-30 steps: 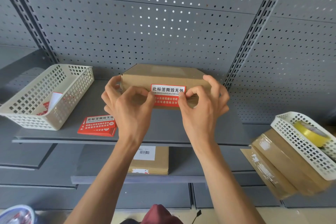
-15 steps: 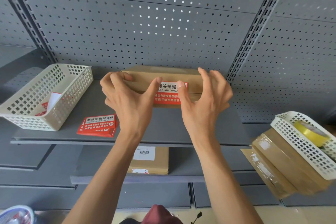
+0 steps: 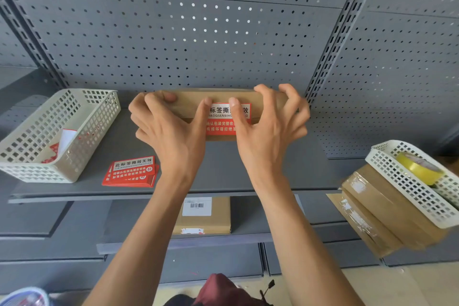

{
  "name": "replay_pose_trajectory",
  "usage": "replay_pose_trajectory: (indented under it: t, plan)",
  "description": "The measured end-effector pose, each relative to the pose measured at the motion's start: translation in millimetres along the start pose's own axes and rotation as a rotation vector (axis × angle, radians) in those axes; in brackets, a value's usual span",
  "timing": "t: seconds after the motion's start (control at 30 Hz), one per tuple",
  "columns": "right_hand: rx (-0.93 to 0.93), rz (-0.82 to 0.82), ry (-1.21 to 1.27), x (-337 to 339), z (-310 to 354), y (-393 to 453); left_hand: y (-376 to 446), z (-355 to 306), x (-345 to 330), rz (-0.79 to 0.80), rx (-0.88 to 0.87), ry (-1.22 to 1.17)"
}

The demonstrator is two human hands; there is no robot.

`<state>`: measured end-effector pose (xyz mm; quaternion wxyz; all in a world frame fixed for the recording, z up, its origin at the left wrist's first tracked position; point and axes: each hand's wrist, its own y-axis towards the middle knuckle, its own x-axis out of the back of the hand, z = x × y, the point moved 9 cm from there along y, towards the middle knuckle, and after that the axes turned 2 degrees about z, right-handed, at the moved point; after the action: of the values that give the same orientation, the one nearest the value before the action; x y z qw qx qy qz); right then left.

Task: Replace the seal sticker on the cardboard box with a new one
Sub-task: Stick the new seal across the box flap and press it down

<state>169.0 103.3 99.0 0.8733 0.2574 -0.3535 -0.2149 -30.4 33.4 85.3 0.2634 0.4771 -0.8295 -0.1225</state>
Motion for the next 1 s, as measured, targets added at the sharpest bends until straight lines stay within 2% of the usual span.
replay_pose_trajectory:
  t: [0.53, 1.0]
  plan:
    - [0.001, -0.017, 0.022, 7.6, -7.4, -3.2, -1.7, -0.5, 8.2, 0.041, -0.037, -0.025]
    - [0.078, 0.008, -0.037, 12.4, 3.8, -2.1, 0.0, -12.9, 16.1, 0.066, -0.097, 0.025]
